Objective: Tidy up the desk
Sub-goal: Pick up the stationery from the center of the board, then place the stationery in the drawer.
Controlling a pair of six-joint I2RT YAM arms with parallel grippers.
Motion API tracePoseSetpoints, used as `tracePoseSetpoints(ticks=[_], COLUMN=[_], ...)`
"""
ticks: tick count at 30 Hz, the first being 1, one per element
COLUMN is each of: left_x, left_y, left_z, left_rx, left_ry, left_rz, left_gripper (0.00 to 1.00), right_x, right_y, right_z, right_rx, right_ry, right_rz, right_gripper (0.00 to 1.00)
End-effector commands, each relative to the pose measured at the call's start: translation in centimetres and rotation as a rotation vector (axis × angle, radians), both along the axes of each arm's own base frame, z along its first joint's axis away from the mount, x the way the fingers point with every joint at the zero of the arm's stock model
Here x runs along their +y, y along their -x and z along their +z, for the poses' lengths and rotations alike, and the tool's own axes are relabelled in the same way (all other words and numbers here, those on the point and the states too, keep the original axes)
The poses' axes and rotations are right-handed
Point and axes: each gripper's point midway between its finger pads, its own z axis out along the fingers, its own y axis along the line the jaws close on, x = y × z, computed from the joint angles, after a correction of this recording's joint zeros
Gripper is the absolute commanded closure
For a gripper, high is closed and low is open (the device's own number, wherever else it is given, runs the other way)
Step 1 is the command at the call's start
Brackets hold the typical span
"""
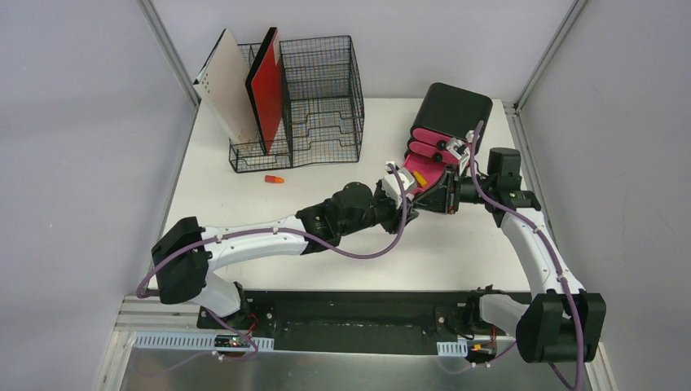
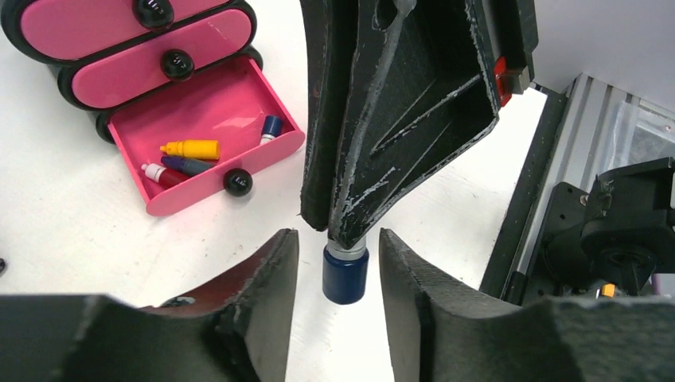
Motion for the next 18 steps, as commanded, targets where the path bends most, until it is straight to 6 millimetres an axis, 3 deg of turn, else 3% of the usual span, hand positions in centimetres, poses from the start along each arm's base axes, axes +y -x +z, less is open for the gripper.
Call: tracePoseSetpoints(ticks=[1,10,18], left_x=[-0.9,-0.5,2.8], left_y=[-1.0,-1.1,-0.8], left_z=[2.3,2.3,1.8], left_rx=[-0.034,-0.054,-0.072], left_ry=[0.066,0.05,0.031], left_rz=[0.037,0.044,0.095], left_gripper=[0.56,0.35,0.1], right_x=[-0.2,-1.8,-5.0], right_y=[-1.4,-4.0,-7.1], right_z=[0.3,-0.8,-1.7], right_rx=[-0.068,-0.085,-0.131], right_ry=[0.04,0.116,0.205], right_rz=[-0.037,-0.185,-0.396], right_gripper=[1.0,1.0,1.0])
